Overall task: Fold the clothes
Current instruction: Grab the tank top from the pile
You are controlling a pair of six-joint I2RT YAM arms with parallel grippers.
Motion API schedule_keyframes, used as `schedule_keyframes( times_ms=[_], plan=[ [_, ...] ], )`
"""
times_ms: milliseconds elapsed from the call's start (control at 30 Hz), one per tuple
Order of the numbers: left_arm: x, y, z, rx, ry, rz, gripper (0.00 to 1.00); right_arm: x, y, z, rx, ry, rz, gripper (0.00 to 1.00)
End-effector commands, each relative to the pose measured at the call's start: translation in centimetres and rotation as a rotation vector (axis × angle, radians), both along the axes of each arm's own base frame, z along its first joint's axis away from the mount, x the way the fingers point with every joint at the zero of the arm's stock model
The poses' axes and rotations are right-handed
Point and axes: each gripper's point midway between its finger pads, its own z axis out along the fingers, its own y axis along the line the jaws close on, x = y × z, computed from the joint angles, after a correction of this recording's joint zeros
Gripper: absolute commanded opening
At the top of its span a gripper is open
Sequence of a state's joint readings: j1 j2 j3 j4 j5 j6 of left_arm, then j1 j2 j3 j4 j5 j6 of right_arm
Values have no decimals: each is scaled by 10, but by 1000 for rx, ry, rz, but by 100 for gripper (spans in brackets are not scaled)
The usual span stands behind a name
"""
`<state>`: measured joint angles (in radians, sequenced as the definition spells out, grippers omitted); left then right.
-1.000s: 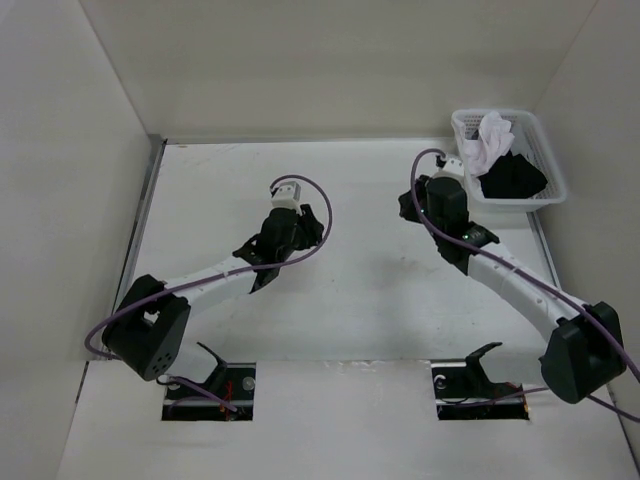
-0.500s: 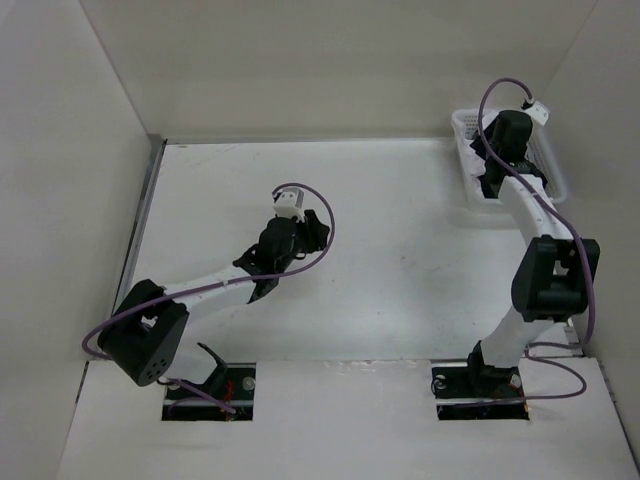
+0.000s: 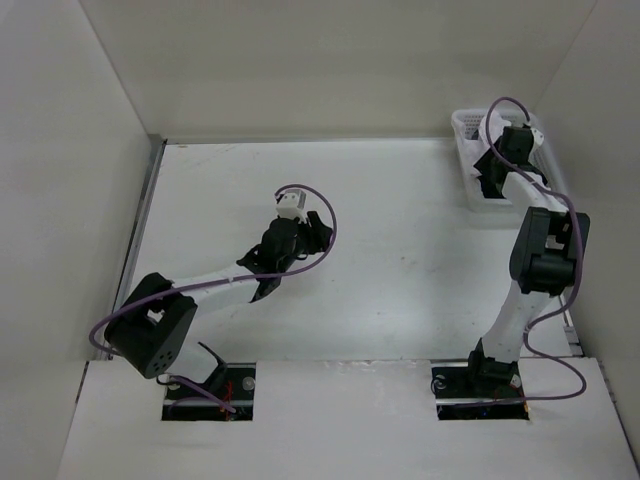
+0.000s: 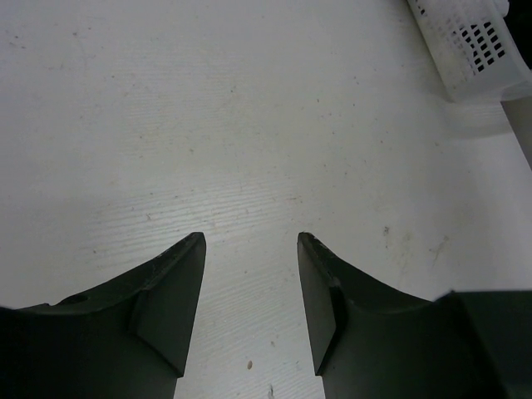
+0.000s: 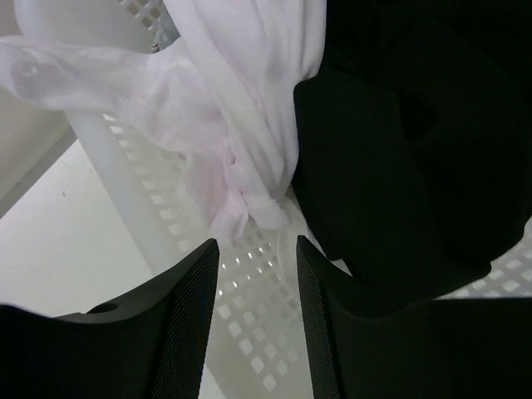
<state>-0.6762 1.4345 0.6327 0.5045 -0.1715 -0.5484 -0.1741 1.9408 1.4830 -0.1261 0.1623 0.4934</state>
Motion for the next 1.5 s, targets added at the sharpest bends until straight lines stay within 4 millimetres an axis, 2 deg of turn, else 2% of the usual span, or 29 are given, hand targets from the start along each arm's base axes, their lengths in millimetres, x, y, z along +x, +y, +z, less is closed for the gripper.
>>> schedule_keyframes(
  times_ms=[0,200,333,467,533,600,733,800,967,1100,1200,1267,1300,1333,1367,1400,1433,1467],
  plan=[
    [4,-6,17,-62,-47,-13,47,24,-9,30,7,-103,15,48],
    [5,-7,15,-61,-45,-13,47,32,-14,13,17,-77,7,48],
    [6,-7,14,-60,-43,-12,47,38,-12,10,21,-75,10,42],
    [6,-7,13,-59,-42,-10,47,42,-11,15,19,-86,15,16],
    [7,-6,12,-58,-41,-9,47,40,-10,31,22,-122,11,5],
    [7,-6,13,-58,-41,-7,47,37,-11,60,8,-202,3,3],
    [9,-7,12,-63,-34,-11,47,21,8,164,-1,-470,29,2],
    [10,-5,12,-69,-31,-6,47,11,27,220,6,-577,70,2],
    [17,10,18,-103,-29,41,47,-27,103,358,61,-851,246,3],
    [22,27,28,-137,-33,92,47,-71,158,462,137,-1071,383,3],
    [24,47,36,-170,-32,148,47,-121,194,535,175,-1243,493,3],
    [25,63,43,-194,-29,192,47,-162,218,571,187,-1345,581,4],
    [25,72,46,-204,-29,217,48,-182,229,583,193,-1392,630,4],
    [26,81,47,-213,-28,242,48,-197,241,587,197,-1419,678,4],
    [26,91,49,-222,-27,274,48,-207,253,583,201,-1424,724,5],
    [27,102,49,-232,-24,308,49,-210,266,568,219,-1400,768,5],
    [27,113,48,-244,-20,342,50,-209,279,545,238,-1358,807,6],
    [27,124,47,-258,-14,376,50,-202,296,509,260,-1284,847,6]
  ],
)
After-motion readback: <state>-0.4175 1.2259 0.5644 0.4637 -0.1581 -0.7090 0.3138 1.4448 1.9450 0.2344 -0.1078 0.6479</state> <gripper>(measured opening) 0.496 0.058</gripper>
